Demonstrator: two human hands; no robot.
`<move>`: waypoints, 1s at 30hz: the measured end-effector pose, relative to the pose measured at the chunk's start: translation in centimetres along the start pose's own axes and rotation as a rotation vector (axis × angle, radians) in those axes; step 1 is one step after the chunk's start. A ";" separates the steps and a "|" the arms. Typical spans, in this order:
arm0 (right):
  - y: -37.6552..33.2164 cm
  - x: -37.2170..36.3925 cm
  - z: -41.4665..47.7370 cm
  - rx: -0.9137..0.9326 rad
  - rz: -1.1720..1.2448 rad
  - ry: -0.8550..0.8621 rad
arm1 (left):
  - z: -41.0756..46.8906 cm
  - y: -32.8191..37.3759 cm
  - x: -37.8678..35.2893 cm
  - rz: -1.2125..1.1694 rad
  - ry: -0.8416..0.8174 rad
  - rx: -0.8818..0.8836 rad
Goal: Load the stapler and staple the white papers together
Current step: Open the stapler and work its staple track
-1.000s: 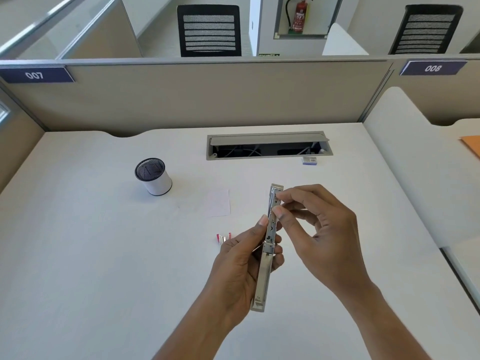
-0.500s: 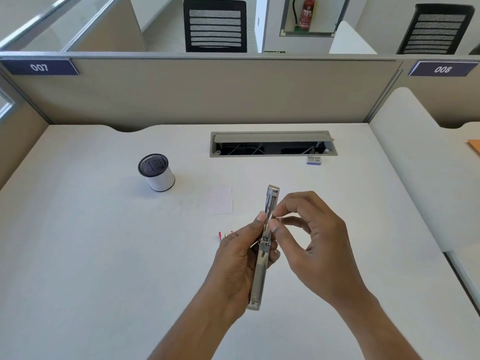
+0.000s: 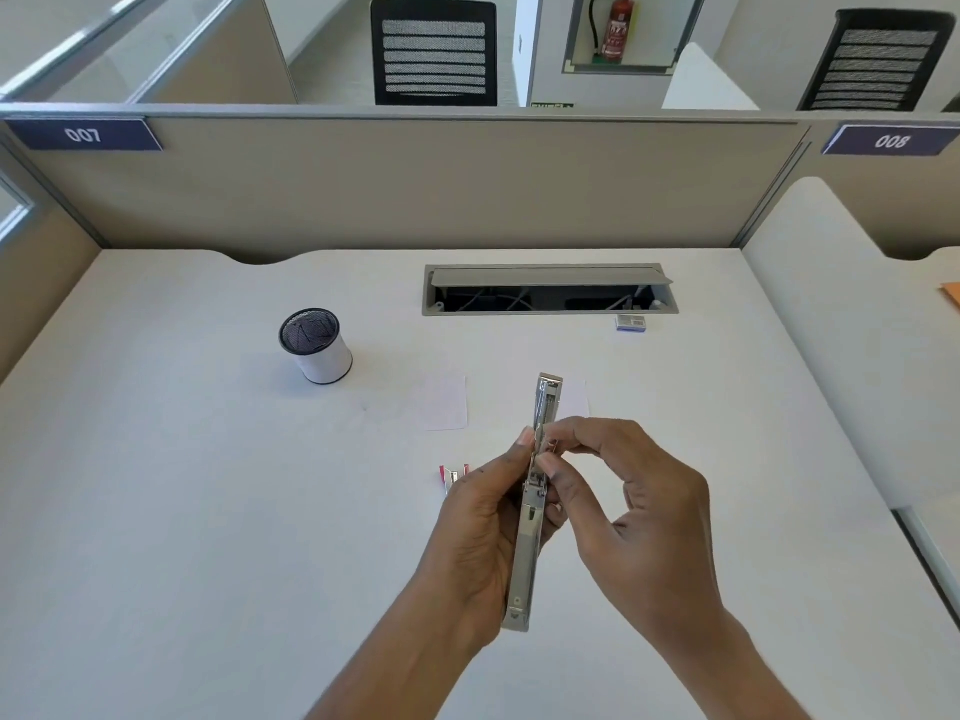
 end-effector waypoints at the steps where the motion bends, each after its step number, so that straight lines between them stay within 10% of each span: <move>1: -0.2 0.0 -0.1 0.014 -0.018 0.003 | 0.0 0.0 0.0 -0.008 0.006 0.003; 20: 0.1 1.0 -0.2 0.055 0.012 -0.024 | -0.5 0.0 0.7 -0.022 0.068 0.041; 30: 1.9 -0.9 1.0 0.061 -0.350 -0.090 | -1.3 0.2 0.7 0.043 0.140 0.054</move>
Point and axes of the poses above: each hand's wrist, its own z-axis towards the middle knuckle, its own x-axis out of the back of the hand, y = z × x, the point moved 8 cm from there along z, towards the middle knuckle, and after that the axes turned 15 degrees about -y, right-handed, at the moved point
